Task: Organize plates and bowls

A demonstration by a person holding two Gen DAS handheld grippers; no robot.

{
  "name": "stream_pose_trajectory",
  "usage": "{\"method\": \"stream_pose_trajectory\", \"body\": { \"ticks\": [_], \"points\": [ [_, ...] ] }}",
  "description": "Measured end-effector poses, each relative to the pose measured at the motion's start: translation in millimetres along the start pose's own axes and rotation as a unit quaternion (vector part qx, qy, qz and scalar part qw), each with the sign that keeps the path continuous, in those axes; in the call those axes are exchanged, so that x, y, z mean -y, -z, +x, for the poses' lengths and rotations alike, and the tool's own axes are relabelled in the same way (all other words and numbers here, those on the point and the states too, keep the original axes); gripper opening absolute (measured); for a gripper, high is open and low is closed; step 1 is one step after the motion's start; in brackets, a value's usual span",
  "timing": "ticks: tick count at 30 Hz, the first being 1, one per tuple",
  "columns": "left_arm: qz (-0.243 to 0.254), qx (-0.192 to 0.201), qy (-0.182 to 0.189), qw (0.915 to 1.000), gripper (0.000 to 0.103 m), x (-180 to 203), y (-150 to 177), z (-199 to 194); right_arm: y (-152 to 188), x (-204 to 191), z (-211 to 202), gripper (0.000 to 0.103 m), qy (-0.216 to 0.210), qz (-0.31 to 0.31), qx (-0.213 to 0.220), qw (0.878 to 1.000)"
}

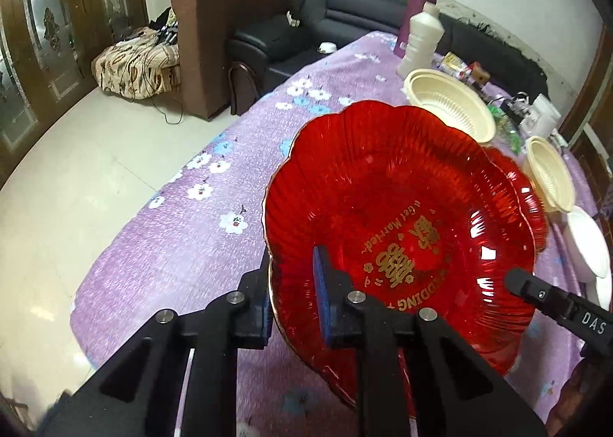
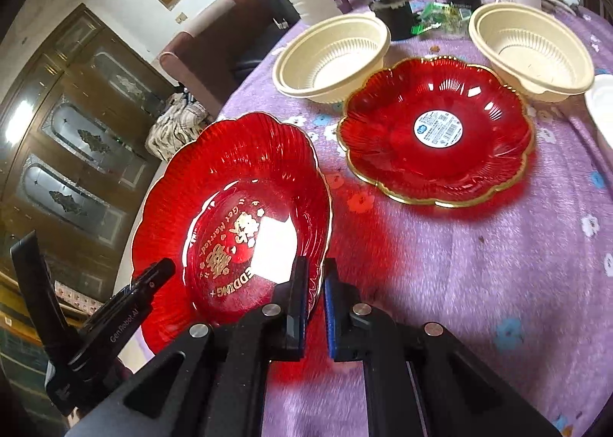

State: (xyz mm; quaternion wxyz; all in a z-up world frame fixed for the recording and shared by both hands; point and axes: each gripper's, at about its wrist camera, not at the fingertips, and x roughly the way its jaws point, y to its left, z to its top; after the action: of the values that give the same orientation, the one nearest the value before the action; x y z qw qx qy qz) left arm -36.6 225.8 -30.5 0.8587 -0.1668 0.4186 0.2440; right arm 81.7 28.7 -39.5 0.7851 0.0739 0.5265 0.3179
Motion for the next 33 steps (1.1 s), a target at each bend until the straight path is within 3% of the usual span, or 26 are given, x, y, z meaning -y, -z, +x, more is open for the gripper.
{"method": "stream_pose_trajectory", "body": {
  "ticks": [7, 22, 26, 28, 29, 30, 31, 32, 33],
  "points": [
    [0.015, 0.012, 0.007, 0.9998, 0.016, -4, 15, -16, 24, -5, -21, 0.007, -0.005, -0.008, 0.015, 1.000],
    [0.027, -0.027, 0.006, 0.9992, 0.017, -10, 44, 1, 54, 2, -8, 0.009, 0.008, 0.002, -0.017, 1.000],
    [0.019, -0.036, 0.017, 0.9990, 0.017, -15, 47, 1, 55, 1, -10, 0.014, -0.003, 0.005, -0.021, 1.000],
    [0.010, -0.033, 0.019, 0.9992, 0.017, -19, 43, -3, 54, 3, -14, 0.027, -0.013, 0.008, -0.018, 1.000],
    [0.004, -0.035, 0.025, 0.9990, 0.021, -22, 39, -6, 53, 5, -17, 0.034, -0.020, 0.012, -0.015, 1.000],
    [0.000, -0.037, 0.030, 0.9989, 0.033, -24, 35, -8, 52, 7, -21, 0.044, -0.028, 0.017, -0.010, 0.999],
    [-0.009, -0.035, 0.034, 0.9988, 0.042, -28, 29, -13, 50, 13, -28, 0.047, -0.037, 0.026, 0.002, 0.999],
    [-0.016, -0.031, 0.035, 0.9988, 0.063, -30, 24, -16, 47, 17, -34, 0.047, -0.038, 0.032, 0.012, 0.999],
    [-0.026, -0.021, 0.038, 0.9987, 0.076, -32, 17, -22, 45, 22, -40, 0.050, -0.038, 0.037, 0.022, 0.998]
  ]
}}
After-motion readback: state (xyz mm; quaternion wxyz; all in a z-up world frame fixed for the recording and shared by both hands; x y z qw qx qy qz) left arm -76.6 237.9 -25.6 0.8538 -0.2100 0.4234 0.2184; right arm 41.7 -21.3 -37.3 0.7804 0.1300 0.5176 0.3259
